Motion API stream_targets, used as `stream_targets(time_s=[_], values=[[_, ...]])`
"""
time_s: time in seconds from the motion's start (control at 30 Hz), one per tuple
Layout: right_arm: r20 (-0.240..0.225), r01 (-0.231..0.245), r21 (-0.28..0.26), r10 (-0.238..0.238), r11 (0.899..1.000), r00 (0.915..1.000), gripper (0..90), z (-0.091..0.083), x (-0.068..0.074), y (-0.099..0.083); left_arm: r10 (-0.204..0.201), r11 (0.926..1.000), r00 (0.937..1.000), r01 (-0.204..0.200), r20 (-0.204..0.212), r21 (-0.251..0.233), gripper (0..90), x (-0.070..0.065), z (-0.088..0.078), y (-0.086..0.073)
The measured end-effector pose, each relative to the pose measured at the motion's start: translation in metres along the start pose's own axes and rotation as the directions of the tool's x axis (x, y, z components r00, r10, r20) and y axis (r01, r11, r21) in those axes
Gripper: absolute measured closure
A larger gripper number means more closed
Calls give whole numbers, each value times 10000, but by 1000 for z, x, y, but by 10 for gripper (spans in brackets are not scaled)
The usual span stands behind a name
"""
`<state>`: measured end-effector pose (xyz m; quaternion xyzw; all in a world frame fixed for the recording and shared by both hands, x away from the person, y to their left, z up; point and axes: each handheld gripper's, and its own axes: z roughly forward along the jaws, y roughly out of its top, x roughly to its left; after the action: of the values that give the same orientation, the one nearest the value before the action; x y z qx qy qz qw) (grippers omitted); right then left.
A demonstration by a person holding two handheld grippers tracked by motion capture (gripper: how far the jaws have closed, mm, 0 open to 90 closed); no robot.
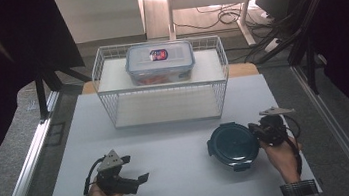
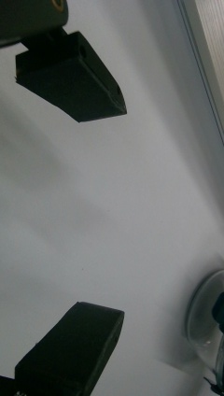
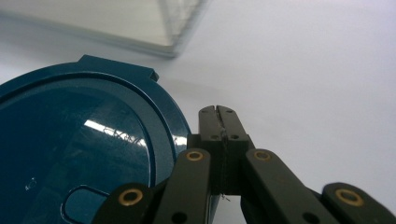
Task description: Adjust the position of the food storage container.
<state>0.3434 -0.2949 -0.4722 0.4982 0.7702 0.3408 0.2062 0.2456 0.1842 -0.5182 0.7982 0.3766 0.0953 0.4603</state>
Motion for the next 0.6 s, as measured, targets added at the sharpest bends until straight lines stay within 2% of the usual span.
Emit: stream_targets(time_s=[0.07,0.13,0.17,0.2,0.23,0.27,0.3,0.33,0.37,0.4,0.47,0.6], values=[[-27,336,46,-336,9994,9994,900,0,10,0,-2,10000,10000,2,4,4,43,0,0,0],[77,675,131,-676,9976,9977,899,-2,12,0,6,10000,10000,-6,-40,21,43,0,-1,-1],[24,648,61,-648,9979,9979,899,-5,10,-2,-11,10000,10000,11,-47,4,43,0,-2,-1],[244,610,24,-611,9981,9978,898,-8,8,-3,-8,10000,10000,8,-67,-3,43,0,-3,-1],[710,747,101,-753,9972,9946,898,-11,6,-6,-36,10000,10000,36,-76,-24,43,0,-3,-1],[710,747,101,-753,9972,9946,898,-11,6,-6,-36,10000,10000,36,-76,-24,44,0,-3,-1],[784,503,311,-526,9982,9955,898,-16,0,-12,-81,10000,9999,80,-91,-37,44,1,-3,-1],[784,503,311,-526,9982,9955,898,-16,0,-12,-81,10000,9999,80,-91,-37,44,1,-3,-1],[61,69,518,-72,9986,10000,898,-18,-3,-19,-97,10000,9999,97,-132,21,44,1,-3,-1],[-181,93,643,-81,9979,9998,898,-18,0,-23,-85,10000,9999,86,-146,42,45,1,-3,-1],[163,246,775,-260,9967,9995,898,-20,5,-27,-70,10000,9999,71,-157,50,46,0,-3,-1],[33,21,641,-23,9979,10000,899,-23,5,-28,-97,9999,9998,98,-143,63,47,0,-2,0]])
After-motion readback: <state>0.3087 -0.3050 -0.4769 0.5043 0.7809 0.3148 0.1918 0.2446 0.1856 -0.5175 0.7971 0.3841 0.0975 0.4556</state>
